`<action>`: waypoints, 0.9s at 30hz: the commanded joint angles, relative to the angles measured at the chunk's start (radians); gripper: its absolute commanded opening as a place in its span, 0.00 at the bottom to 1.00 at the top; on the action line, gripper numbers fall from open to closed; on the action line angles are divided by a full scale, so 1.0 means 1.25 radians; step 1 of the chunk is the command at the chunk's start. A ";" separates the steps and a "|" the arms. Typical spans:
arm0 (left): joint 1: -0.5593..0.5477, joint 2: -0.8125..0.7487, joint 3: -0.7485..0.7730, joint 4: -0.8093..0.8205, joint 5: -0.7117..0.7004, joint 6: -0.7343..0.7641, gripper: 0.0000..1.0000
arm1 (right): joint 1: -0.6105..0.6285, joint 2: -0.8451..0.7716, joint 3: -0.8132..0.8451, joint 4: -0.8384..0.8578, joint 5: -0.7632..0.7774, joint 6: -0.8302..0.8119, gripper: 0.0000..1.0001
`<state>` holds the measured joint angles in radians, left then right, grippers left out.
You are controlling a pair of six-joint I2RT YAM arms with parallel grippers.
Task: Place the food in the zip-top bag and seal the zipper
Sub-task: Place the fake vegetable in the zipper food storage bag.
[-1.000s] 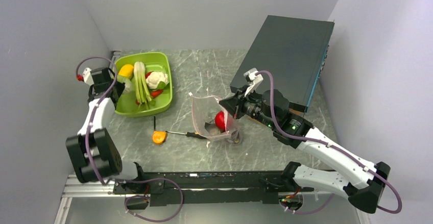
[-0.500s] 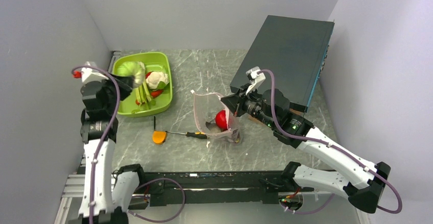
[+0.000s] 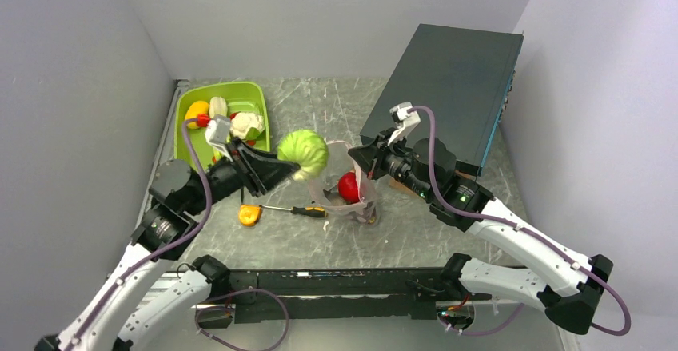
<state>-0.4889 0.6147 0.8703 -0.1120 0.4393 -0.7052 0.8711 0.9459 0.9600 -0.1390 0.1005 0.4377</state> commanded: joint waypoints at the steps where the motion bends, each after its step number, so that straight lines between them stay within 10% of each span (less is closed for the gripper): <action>1: -0.146 0.041 0.014 0.063 -0.086 0.067 0.00 | 0.002 -0.018 0.046 0.005 0.010 0.014 0.00; 18: -0.291 0.262 0.215 -0.274 -0.278 0.141 0.02 | 0.002 -0.022 0.075 -0.016 0.008 0.009 0.00; 27: -0.313 0.343 0.308 -0.369 -0.275 0.131 0.31 | 0.002 -0.016 0.078 -0.010 -0.003 0.002 0.00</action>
<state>-0.8707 1.0294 1.2110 -0.5446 0.0990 -0.5430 0.8711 0.9302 1.0035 -0.1867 0.1040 0.4522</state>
